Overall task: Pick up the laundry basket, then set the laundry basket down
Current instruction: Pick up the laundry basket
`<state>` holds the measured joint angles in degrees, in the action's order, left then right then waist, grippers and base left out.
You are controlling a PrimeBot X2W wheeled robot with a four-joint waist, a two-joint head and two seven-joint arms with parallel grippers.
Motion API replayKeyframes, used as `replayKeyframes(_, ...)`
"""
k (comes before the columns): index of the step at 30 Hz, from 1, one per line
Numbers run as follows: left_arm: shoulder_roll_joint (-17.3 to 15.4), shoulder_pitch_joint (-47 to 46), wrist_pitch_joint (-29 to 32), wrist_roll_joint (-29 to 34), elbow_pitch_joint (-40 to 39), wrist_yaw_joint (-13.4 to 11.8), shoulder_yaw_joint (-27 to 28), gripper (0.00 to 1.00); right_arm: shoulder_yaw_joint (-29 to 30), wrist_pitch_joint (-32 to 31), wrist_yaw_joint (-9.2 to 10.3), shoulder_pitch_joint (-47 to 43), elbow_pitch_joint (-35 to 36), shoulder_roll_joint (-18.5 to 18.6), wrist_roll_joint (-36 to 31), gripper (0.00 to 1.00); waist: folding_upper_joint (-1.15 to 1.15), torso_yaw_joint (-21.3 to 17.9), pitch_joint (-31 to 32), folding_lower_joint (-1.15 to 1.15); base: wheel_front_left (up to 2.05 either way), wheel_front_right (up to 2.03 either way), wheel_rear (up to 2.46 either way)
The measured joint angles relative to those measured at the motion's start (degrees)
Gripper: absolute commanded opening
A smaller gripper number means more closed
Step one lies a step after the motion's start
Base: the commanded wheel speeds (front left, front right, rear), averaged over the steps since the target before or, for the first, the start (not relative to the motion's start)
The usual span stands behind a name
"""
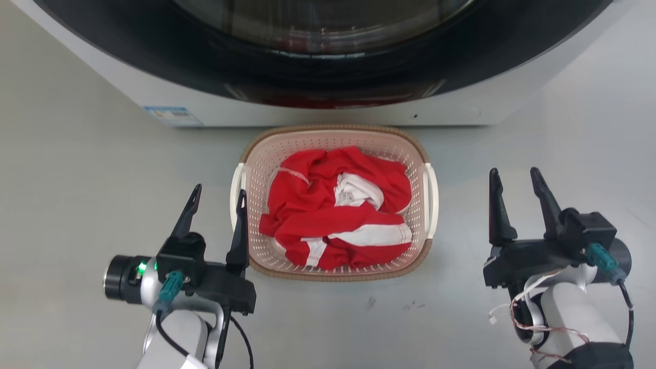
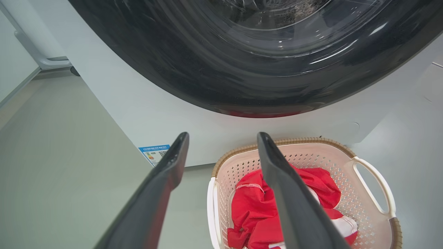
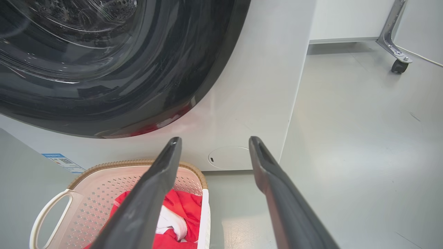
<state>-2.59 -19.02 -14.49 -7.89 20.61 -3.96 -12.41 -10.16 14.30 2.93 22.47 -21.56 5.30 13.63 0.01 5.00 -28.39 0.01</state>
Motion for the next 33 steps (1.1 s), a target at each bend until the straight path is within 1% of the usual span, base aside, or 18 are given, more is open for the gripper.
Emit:
replayKeyframes(5, 0.37, -4.55, 0.00, -0.24, 4.01, 0.01, -0.98, 1.00, 0.38, 0.00, 0.00, 3.57, -2.41, 0.40, -0.24, 1.00, 0.00, 0.90, -4.29, 0.00, 0.00, 0.00, 0.00)
replayKeyframes(11, 0.47, -9.78, 0.00, -2.76, 8.23, 0.41, -2.13, 1.00, 0.44, 0.00, -0.20, 7.87, -5.01, 1.35, -0.79, 1.00, 0.00, 1.95, -9.47, 0.00, 0.00, 0.00, 0.00)
replayKeyframes(19, 0.73, -16.04, 0.00, -6.32, 12.85, -0.30, -4.79, 1.00, 0.03, 0.01, -0.42, 13.46, -7.26, 1.36, -1.99, 1.00, 0.00, 3.13, -16.40, 0.00, 0.00, 0.00, 0.00)
replayKeyframes(30, 0.90, -21.19, 0.00, -9.77, 18.70, -1.15, -7.20, 1.00, -0.76, 0.41, -0.52, 16.38, -10.60, 1.31, -2.59, 1.00, 0.00, 4.50, -23.68, 0.00, 0.00, 0.00, 0.00)
replayKeyframes(33, 0.91, -22.17, 0.00, -10.24, 20.17, -1.45, -7.33, 1.00, -1.03, 0.41, -0.97, 17.08, -11.05, 1.23, -2.66, 1.00, 0.00, 4.84, -24.82, 0.00, 0.00, 0.00, 0.00)
